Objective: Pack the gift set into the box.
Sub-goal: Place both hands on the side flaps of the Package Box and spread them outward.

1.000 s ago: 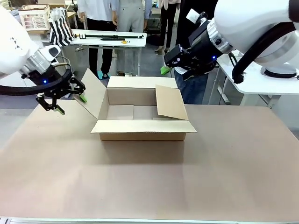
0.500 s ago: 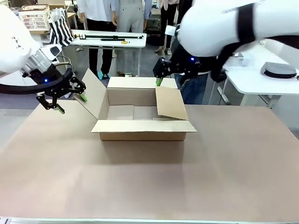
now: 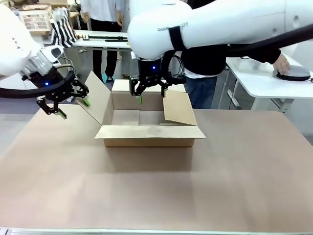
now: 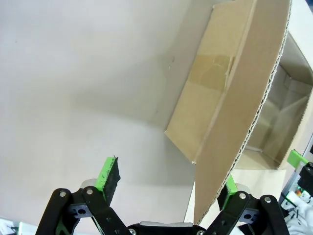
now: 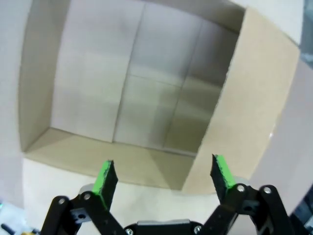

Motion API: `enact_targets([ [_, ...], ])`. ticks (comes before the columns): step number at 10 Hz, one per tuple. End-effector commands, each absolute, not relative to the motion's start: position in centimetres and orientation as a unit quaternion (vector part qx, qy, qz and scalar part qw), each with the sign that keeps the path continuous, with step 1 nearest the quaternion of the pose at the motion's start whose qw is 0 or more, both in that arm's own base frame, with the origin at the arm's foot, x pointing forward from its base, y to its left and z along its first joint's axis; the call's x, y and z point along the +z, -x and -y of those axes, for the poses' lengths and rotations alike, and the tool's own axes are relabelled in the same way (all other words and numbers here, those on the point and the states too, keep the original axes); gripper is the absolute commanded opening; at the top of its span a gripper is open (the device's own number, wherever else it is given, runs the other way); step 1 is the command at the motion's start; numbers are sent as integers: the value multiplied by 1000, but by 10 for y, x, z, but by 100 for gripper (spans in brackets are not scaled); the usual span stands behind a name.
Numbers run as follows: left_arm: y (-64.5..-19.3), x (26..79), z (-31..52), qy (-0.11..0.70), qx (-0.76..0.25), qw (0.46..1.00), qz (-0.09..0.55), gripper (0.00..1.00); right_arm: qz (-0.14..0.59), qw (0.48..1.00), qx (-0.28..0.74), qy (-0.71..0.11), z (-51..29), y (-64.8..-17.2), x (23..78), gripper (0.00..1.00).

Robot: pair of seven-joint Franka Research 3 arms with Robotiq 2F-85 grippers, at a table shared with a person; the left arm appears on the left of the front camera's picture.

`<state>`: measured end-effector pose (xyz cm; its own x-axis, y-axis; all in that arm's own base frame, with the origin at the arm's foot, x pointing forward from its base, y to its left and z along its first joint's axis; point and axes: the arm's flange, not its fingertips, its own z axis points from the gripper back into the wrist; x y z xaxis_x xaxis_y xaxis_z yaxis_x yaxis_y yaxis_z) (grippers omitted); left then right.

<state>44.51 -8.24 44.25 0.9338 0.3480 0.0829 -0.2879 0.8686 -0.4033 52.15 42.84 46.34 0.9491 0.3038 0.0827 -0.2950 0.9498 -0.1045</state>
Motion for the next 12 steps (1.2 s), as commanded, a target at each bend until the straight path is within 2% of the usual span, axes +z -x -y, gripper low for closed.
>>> enact_targets([
  [1,-444,445,82,189,170,964,76,100,50,986,152,43,-425,-519,468,100],
  [2,-444,445,82,189,170,964,76,100,32,976,150,157,-434,-514,452,100],
  [3,-444,445,82,189,170,964,76,100,53,968,105,223,-438,-516,434,100],
  [4,-444,445,82,189,170,964,76,100,78,965,67,242,-434,-518,425,100],
  [9,-444,445,82,189,170,964,76,100,78,961,-7,266,-398,-531,386,100],
  [12,-444,445,82,189,170,964,76,100,107,959,-40,259,-372,-517,424,100],
])
